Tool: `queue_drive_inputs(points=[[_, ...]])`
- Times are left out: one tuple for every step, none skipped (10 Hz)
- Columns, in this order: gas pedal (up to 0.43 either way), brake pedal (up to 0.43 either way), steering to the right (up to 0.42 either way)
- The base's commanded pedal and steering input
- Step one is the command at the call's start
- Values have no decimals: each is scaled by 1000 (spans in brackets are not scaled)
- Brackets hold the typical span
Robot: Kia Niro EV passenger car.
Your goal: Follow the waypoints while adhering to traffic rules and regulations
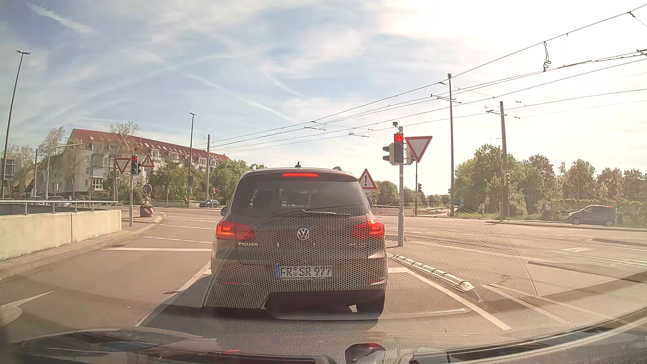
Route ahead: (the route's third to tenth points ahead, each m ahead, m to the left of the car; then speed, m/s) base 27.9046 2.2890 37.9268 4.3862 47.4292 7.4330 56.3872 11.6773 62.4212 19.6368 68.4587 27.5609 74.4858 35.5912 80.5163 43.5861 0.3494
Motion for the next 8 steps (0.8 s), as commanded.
queue_drive_inputs(points=[[0, 152, -77], [0, 146, -78], [0, 152, -77], [0, 152, -77], [0, 152, -77], [0, 159, -77], [0, 159, -77], [0, 159, -77]])
